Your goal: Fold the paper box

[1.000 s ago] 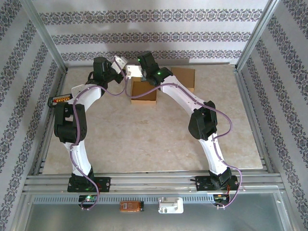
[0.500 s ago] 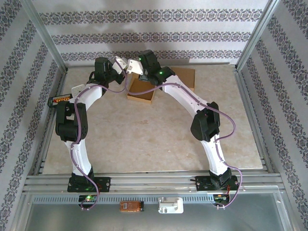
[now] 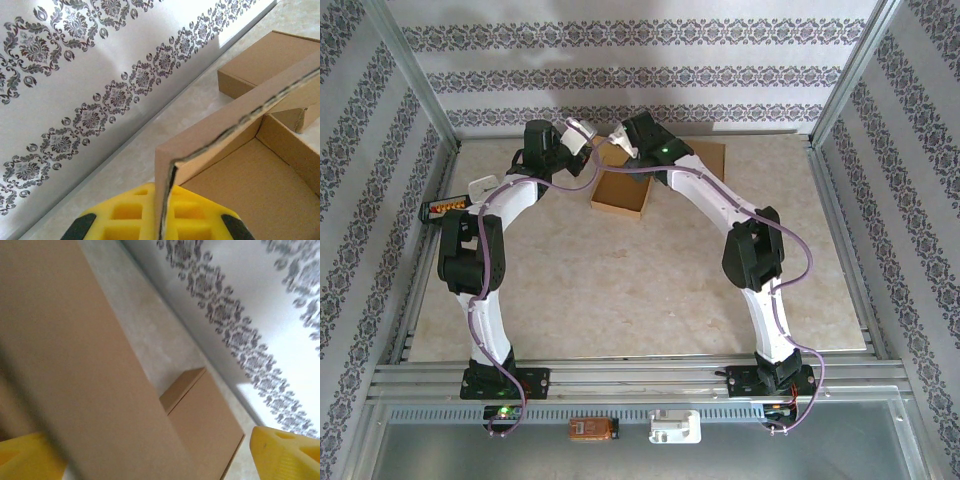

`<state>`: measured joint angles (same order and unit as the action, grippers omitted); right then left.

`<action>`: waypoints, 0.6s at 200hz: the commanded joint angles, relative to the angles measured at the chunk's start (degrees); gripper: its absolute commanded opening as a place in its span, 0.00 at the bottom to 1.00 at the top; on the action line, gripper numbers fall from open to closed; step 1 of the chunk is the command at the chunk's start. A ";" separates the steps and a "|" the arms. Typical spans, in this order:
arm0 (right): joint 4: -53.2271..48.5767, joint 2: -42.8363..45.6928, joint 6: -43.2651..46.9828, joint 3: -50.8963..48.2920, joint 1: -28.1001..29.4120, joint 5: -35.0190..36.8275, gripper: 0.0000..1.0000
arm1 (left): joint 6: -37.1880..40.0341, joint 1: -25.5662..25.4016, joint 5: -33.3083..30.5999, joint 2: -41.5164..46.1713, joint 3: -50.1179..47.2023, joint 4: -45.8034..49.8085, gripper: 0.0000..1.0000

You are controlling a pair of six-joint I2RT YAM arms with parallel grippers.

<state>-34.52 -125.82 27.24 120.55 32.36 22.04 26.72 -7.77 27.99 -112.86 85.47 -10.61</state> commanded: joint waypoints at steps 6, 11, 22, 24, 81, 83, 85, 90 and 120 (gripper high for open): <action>-1.54 4.06 -3.87 -2.56 -0.62 1.78 0.90 | -0.52 -0.49 -1.19 0.64 0.91 0.90 0.00; -1.33 4.41 -3.99 -3.04 -0.63 1.86 0.90 | -0.53 -0.49 -1.48 0.59 0.90 1.01 0.00; -0.71 5.37 -4.58 -4.44 -0.80 1.61 0.88 | -0.53 -0.49 -2.04 0.62 0.99 1.37 0.00; -0.54 5.64 -4.64 -4.69 -0.87 1.43 0.87 | -0.53 -0.49 -2.23 0.62 1.01 1.44 0.00; 2.37 9.54 -5.89 -10.61 -1.68 -0.42 0.72 | -0.60 -0.49 -2.87 0.45 1.41 2.09 0.00; 2.32 9.47 -5.89 -10.56 -1.73 -0.42 0.71 | -0.68 -0.49 -2.79 0.43 1.46 2.09 0.00; 2.28 9.46 -5.89 -10.48 -1.76 -0.42 0.70 | -0.70 -0.56 -2.81 0.44 1.48 2.09 0.00; 2.11 9.29 -5.89 -10.25 -1.77 -0.34 0.67 | -0.85 -0.58 -2.83 0.45 1.51 1.89 0.00; 1.55 8.46 -7.19 -9.56 -2.25 -1.26 0.58 | -1.49 -0.58 -2.83 0.35 1.71 1.60 0.00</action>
<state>-32.99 -117.99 22.11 110.83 30.94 21.63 26.50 -7.81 25.17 -112.86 85.52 -9.34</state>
